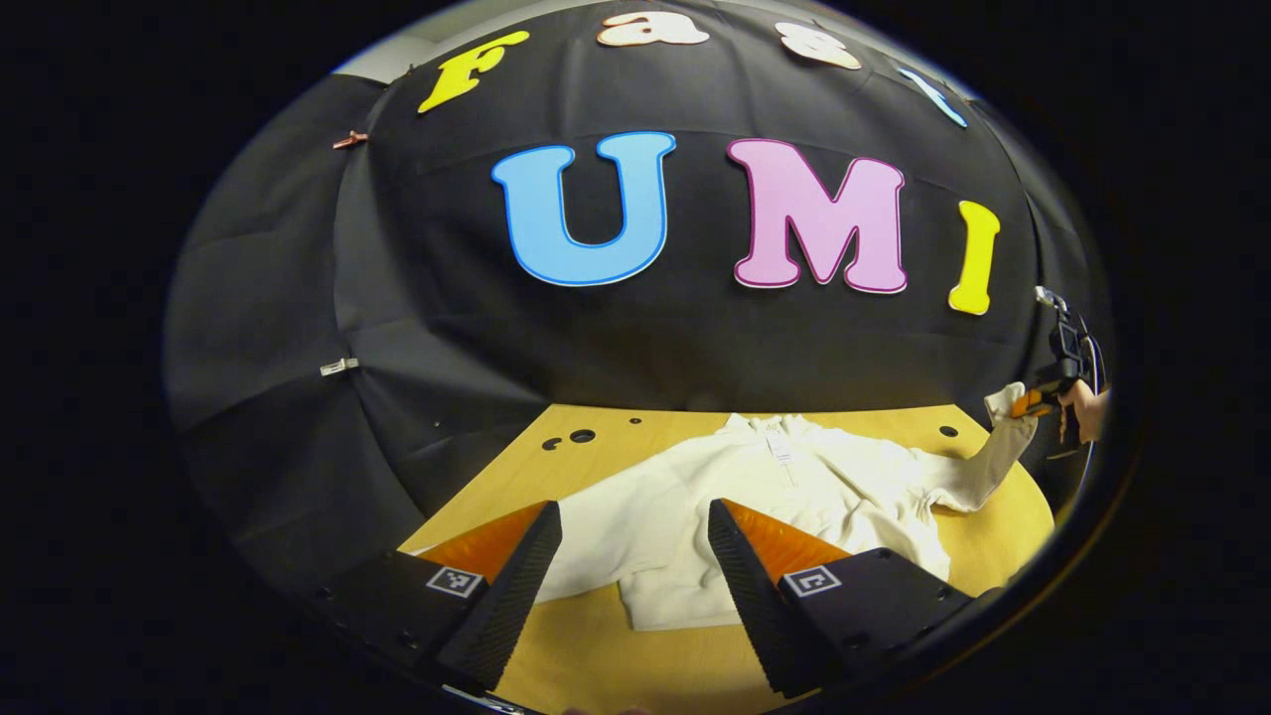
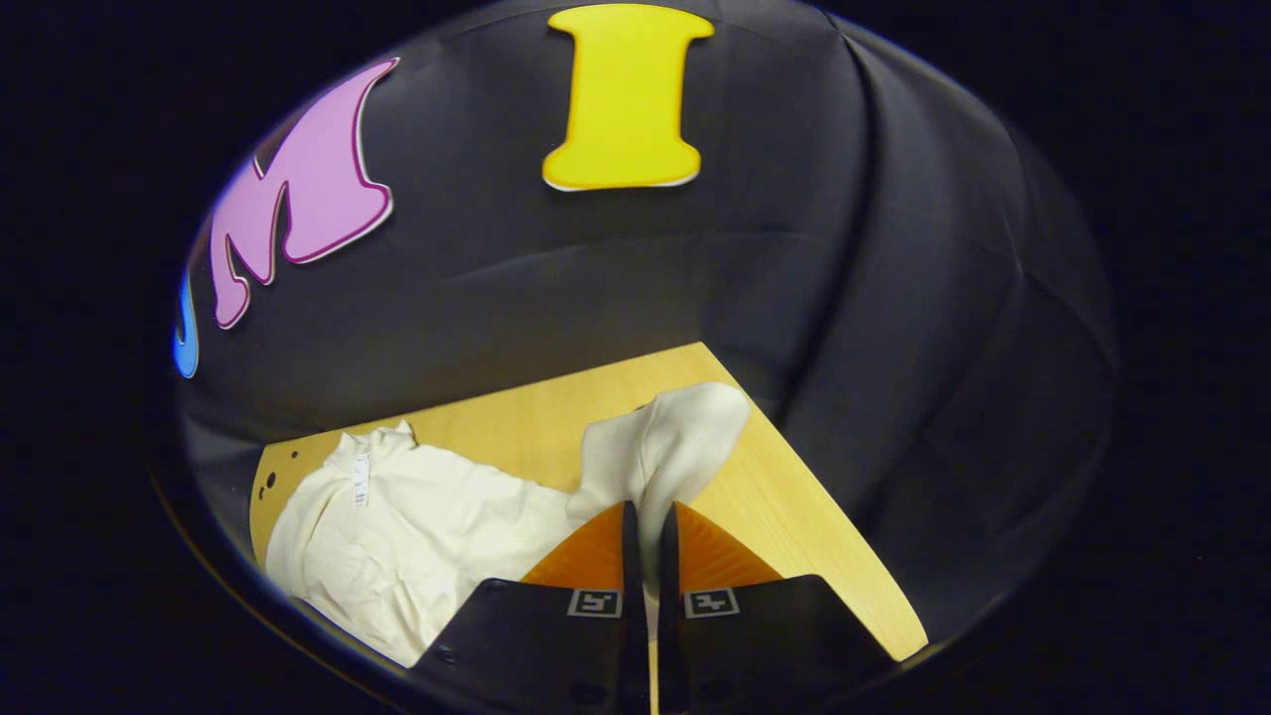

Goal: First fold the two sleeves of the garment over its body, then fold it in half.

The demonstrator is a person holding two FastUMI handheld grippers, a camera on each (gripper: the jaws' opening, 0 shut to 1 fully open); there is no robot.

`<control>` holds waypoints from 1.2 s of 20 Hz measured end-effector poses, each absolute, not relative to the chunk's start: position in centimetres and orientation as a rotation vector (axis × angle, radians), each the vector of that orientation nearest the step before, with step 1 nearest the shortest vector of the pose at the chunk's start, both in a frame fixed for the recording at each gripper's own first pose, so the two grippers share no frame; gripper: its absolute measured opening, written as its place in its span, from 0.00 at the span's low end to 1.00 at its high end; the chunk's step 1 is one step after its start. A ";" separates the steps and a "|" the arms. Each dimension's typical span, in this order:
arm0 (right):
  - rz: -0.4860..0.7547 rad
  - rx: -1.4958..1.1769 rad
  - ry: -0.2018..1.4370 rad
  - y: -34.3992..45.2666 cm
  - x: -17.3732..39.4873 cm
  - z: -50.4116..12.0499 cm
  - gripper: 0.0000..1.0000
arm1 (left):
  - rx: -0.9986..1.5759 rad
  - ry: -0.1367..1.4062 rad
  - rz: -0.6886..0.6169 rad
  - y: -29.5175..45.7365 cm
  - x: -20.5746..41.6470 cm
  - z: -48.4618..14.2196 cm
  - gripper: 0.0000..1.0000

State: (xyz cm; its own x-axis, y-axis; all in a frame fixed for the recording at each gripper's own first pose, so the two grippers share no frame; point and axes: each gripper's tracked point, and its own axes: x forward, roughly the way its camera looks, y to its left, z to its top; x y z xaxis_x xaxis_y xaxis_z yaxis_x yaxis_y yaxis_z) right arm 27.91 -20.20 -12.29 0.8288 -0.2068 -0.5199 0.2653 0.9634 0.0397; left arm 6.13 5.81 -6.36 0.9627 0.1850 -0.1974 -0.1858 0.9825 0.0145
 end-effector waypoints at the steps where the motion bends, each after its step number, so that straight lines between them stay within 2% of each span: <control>1: -0.230 0.119 0.535 -18.6 28.7 -11.7 0.08 | -0.010 0.200 0.193 6.0 6.0 -6.5 0.94; 14: 0.127 0.022 0.479 6.7 37.3 -7.7 0.07 | -0.067 0.217 0.279 10.6 4.5 -8.2 0.94; 19: 0.252 -0.002 0.514 18.0 38.2 -10.1 0.07 | -0.087 0.247 0.303 13.1 3.8 -9.5 0.94; 24: 0.385 -0.092 0.583 29.1 37.2 -15.8 0.07 | -0.121 0.246 0.337 16.5 3.5 -10.5 0.94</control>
